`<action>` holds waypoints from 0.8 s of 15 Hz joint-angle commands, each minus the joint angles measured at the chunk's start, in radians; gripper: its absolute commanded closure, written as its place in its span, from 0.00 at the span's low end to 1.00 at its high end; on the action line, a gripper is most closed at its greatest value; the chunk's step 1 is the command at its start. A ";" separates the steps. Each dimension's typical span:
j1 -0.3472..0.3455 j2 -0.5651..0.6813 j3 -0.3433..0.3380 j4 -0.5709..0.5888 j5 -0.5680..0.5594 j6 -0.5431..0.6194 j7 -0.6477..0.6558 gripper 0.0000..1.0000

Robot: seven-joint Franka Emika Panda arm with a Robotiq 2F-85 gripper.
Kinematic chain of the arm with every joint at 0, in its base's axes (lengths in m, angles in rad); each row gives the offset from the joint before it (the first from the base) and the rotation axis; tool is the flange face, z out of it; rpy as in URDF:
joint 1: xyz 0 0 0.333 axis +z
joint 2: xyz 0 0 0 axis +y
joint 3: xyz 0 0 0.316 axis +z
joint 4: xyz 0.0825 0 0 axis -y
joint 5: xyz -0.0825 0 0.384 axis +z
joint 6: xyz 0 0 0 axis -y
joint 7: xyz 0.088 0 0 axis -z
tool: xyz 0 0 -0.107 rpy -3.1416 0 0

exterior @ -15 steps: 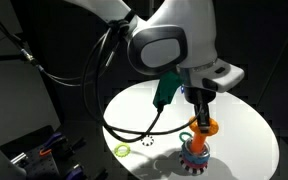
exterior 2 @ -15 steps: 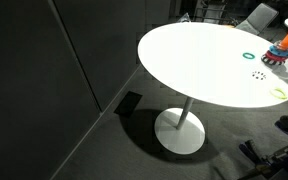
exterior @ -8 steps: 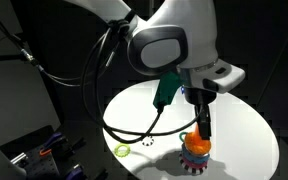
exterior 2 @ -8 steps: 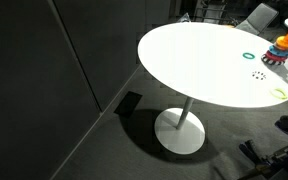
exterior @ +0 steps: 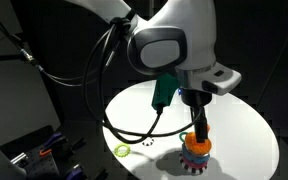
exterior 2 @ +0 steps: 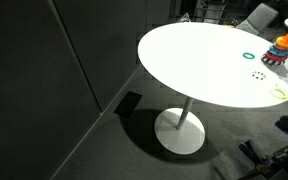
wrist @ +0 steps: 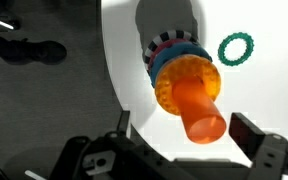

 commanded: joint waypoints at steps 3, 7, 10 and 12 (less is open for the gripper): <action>-0.010 0.012 0.004 0.018 -0.013 0.006 -0.006 0.00; -0.010 0.033 0.007 0.020 -0.004 0.051 -0.001 0.00; -0.010 0.055 0.010 0.024 0.004 0.087 0.000 0.00; -0.010 0.069 0.009 0.027 0.004 0.102 0.004 0.00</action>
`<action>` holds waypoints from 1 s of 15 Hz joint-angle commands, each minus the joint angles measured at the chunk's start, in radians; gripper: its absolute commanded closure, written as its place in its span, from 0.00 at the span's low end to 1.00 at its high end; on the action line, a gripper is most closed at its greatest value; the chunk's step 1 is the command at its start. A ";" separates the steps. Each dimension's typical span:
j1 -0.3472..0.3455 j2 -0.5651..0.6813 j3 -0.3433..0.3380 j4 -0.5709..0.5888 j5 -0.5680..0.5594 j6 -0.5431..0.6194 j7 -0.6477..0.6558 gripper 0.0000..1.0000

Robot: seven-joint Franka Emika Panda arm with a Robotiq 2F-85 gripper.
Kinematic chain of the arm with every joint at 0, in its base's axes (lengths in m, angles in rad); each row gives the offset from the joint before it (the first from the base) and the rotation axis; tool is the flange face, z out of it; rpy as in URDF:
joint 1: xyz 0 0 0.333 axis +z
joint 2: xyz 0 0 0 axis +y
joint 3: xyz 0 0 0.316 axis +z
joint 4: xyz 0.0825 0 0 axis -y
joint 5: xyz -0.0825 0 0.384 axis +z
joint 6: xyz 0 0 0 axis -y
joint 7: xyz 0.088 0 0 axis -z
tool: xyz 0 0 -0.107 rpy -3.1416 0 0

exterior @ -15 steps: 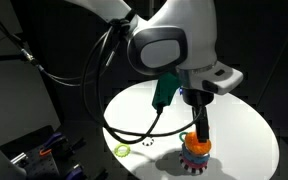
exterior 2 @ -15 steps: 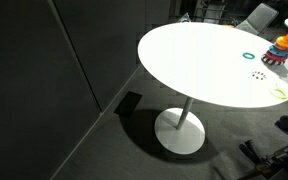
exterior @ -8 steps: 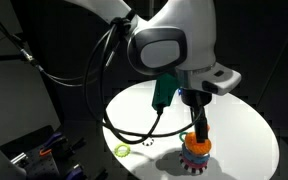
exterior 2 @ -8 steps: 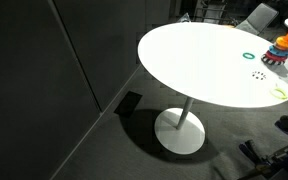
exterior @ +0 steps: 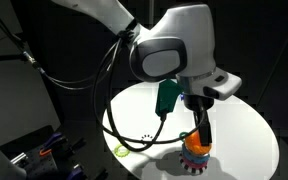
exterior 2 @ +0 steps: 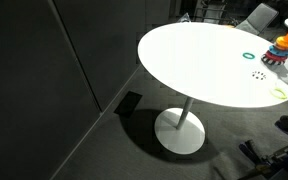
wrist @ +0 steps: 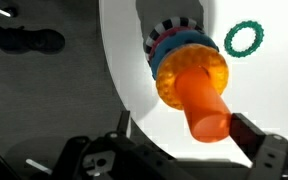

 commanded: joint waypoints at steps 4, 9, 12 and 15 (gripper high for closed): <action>-0.009 0.034 0.006 0.026 0.004 0.037 0.010 0.26; -0.010 0.025 0.009 0.025 0.007 0.038 0.005 0.00; -0.010 0.021 0.010 0.025 0.010 0.037 0.005 0.00; -0.011 0.019 0.013 0.026 0.015 0.037 0.004 0.00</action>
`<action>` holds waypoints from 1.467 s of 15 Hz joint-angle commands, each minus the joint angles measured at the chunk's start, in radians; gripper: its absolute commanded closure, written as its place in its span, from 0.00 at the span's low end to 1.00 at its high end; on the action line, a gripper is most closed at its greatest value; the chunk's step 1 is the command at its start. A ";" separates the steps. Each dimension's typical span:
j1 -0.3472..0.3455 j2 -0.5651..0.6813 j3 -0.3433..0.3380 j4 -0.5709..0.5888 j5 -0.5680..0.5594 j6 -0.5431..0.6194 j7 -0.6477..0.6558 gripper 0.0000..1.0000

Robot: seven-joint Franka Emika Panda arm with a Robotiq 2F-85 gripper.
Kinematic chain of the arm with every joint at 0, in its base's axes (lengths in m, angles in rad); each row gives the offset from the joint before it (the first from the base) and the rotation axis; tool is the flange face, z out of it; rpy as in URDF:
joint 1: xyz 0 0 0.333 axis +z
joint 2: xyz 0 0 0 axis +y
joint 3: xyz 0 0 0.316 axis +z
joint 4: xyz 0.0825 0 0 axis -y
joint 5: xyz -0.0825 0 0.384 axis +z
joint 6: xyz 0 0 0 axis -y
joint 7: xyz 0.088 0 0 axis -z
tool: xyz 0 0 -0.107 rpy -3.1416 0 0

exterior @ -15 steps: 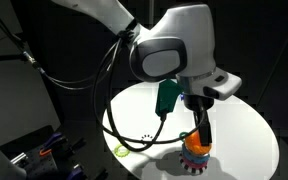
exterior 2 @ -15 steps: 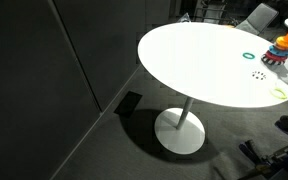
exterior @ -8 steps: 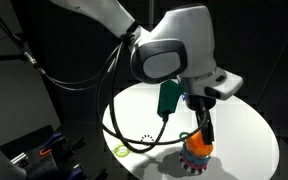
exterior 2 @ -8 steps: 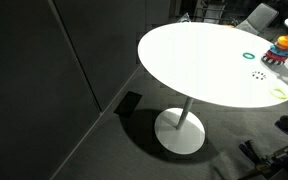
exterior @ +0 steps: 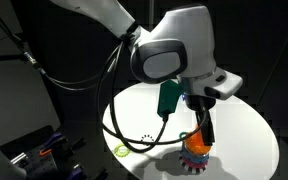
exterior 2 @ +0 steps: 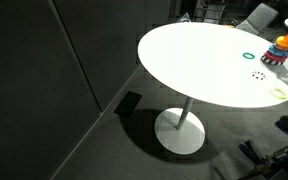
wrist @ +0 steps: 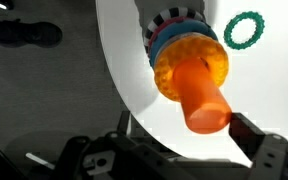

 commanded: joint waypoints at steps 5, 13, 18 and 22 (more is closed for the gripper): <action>-0.007 0.018 0.021 0.029 0.021 0.005 0.008 0.00; -0.003 0.032 0.029 0.038 0.017 0.021 0.018 0.00; 0.000 0.045 0.028 0.037 0.012 0.035 0.022 0.00; 0.004 0.047 0.026 0.035 0.009 0.043 0.024 0.44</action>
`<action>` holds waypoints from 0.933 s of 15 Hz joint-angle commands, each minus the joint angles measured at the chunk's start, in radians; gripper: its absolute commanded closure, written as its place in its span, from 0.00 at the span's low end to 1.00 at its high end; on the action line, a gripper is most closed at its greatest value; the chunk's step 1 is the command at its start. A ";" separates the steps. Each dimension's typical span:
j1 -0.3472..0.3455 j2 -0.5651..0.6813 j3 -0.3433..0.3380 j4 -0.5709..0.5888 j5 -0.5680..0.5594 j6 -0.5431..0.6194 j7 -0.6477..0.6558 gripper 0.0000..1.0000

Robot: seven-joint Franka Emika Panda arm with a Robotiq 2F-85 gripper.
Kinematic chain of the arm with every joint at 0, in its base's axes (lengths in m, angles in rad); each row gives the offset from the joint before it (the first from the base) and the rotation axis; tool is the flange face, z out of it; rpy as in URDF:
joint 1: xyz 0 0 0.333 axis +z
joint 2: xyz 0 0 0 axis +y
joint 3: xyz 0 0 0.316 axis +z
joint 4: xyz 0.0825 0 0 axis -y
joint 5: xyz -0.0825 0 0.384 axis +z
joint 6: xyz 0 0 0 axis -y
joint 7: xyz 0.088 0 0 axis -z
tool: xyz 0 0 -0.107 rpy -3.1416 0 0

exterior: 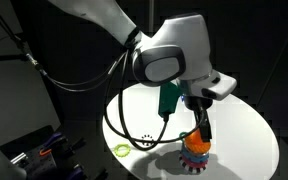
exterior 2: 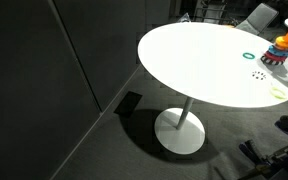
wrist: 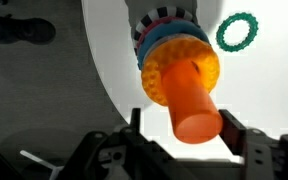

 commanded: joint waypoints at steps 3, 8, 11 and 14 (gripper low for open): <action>0.003 0.001 0.000 0.020 0.006 0.002 0.013 0.69; 0.013 -0.033 0.002 0.001 0.002 -0.006 0.007 0.80; 0.027 -0.058 0.007 -0.013 -0.005 -0.007 0.005 0.80; 0.051 -0.078 0.009 -0.023 -0.017 -0.007 0.016 0.80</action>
